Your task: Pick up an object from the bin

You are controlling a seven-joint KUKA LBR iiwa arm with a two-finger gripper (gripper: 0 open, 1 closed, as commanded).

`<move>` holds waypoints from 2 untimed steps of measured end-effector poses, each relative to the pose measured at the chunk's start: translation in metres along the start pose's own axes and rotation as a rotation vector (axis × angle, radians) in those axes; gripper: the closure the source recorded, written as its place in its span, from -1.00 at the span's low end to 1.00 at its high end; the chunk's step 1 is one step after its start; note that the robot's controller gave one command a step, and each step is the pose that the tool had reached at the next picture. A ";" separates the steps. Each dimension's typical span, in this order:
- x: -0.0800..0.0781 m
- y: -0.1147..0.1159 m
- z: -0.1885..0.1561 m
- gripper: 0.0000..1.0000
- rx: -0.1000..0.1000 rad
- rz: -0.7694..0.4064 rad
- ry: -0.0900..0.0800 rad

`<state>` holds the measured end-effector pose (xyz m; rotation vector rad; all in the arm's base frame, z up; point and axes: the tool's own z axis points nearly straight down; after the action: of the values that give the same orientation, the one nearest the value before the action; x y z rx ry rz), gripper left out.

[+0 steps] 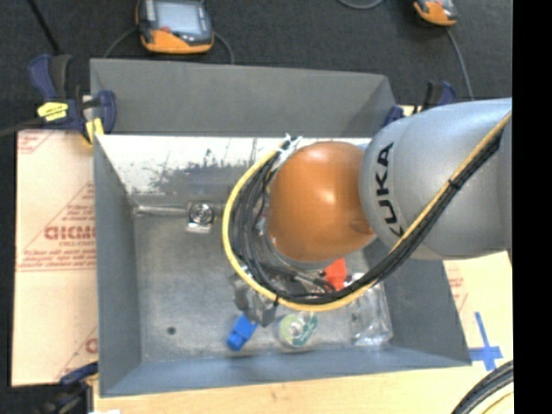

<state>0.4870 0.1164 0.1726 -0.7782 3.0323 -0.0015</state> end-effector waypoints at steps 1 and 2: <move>0.002 0.001 0.005 -1.00 -0.003 0.000 0.008; 0.009 0.001 0.102 -1.00 -0.001 -0.266 0.000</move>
Offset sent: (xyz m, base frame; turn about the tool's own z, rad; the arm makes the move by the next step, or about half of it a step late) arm 0.0000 0.0000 0.0000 0.0000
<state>0.4798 0.1136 0.0704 -1.1741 2.9028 -0.0026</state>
